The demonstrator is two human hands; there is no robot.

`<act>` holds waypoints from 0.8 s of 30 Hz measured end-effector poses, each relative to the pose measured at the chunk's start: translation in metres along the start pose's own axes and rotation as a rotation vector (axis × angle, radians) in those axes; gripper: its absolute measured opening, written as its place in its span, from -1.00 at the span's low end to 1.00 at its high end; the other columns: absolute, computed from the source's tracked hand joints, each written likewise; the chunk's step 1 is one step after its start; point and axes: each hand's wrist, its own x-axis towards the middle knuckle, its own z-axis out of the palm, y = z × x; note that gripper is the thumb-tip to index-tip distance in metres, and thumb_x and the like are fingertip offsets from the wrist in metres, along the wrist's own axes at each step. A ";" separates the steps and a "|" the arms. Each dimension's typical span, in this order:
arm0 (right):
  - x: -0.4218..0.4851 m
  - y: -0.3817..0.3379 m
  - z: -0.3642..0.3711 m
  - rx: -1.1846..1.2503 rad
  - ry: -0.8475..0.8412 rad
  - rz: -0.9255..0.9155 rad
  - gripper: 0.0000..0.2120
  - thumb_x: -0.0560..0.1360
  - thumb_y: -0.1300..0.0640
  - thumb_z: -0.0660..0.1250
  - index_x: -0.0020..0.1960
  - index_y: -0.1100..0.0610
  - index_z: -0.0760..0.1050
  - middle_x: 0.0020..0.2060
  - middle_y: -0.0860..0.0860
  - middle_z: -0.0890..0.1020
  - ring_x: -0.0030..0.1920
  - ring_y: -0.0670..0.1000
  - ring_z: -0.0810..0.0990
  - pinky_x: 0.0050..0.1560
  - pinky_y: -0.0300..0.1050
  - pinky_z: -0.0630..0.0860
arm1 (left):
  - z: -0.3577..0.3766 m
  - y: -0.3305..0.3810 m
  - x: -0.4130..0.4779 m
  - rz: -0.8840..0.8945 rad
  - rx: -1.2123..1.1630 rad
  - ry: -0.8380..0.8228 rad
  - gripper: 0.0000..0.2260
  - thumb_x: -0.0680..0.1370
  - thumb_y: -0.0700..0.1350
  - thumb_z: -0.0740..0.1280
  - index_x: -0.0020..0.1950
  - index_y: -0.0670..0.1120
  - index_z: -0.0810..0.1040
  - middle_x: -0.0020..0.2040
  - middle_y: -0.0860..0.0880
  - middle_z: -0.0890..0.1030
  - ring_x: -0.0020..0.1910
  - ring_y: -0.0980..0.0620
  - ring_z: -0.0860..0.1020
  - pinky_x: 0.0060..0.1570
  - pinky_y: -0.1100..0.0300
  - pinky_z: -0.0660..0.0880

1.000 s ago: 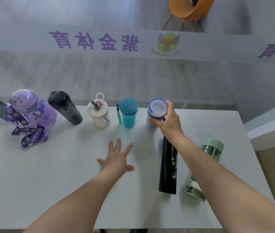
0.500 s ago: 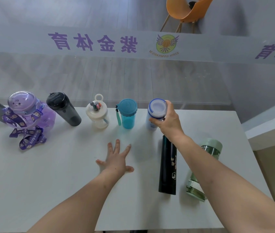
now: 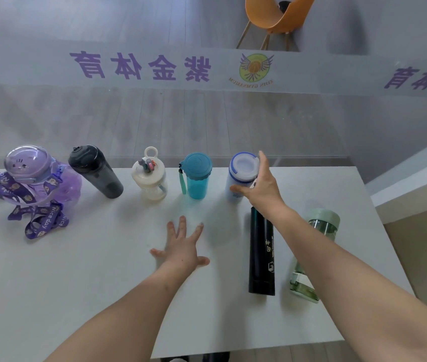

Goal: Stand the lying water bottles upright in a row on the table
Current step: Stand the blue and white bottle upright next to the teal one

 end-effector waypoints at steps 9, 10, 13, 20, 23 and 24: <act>-0.093 0.035 -0.037 -0.070 0.092 -0.001 -0.54 0.56 0.11 0.45 0.43 0.00 0.47 0.33 -0.11 0.56 0.34 -0.12 0.50 0.42 0.04 0.44 | -0.004 -0.013 0.004 0.058 0.006 -0.048 -0.07 0.51 0.20 0.48 0.59 0.44 -0.17 0.63 0.09 -0.40 0.61 -0.15 -0.38 0.26 -0.65 0.19; -0.102 0.043 -0.039 -0.136 0.056 -0.032 -0.60 0.56 0.13 0.44 0.38 0.00 0.52 0.28 -0.13 0.58 0.30 -0.13 0.52 0.40 0.04 0.45 | -0.003 -0.014 0.003 0.064 0.019 -0.049 -0.09 0.52 0.20 0.47 0.59 0.43 -0.17 0.64 0.08 -0.40 0.61 -0.15 -0.37 0.27 -0.64 0.19; -0.121 0.065 -0.041 -0.313 -0.054 -0.106 -0.64 0.56 0.19 0.42 0.34 0.02 0.55 0.32 -0.08 0.56 0.35 -0.07 0.49 0.44 0.00 0.40 | 0.000 -0.014 -0.005 0.075 0.040 -0.010 -0.20 0.57 0.23 0.38 0.61 0.40 -0.12 0.66 0.06 -0.34 0.63 -0.15 -0.33 0.31 -0.58 0.21; -0.117 0.100 -0.049 -0.933 -0.444 -0.570 -0.27 0.40 0.44 0.32 0.48 -0.06 0.43 0.55 0.01 0.39 0.60 0.19 0.25 0.52 0.17 0.31 | 0.031 0.019 -0.035 0.105 0.007 0.043 -0.36 0.66 0.20 0.25 0.65 0.31 -0.02 0.69 0.04 -0.20 0.65 -0.10 -0.20 0.37 -0.48 0.22; -0.095 0.092 -0.052 -1.114 -0.674 -0.700 -0.22 0.51 0.39 0.24 0.60 -0.17 0.21 0.65 0.00 0.17 0.66 0.18 -0.01 0.61 0.14 0.00 | 0.041 0.038 -0.037 0.077 -0.023 0.032 -0.35 0.67 0.17 0.25 0.65 0.31 -0.06 0.69 0.06 -0.22 0.65 -0.06 -0.22 0.39 -0.48 0.19; -0.089 0.088 -0.052 -1.161 -0.721 -0.736 -0.24 0.55 0.36 0.22 0.62 -0.18 0.17 0.66 0.01 0.14 0.66 0.19 -0.04 0.61 0.15 -0.04 | 0.042 0.041 -0.037 0.062 -0.011 0.014 -0.34 0.67 0.16 0.26 0.65 0.31 -0.08 0.68 0.06 -0.25 0.65 -0.06 -0.24 0.40 -0.47 0.18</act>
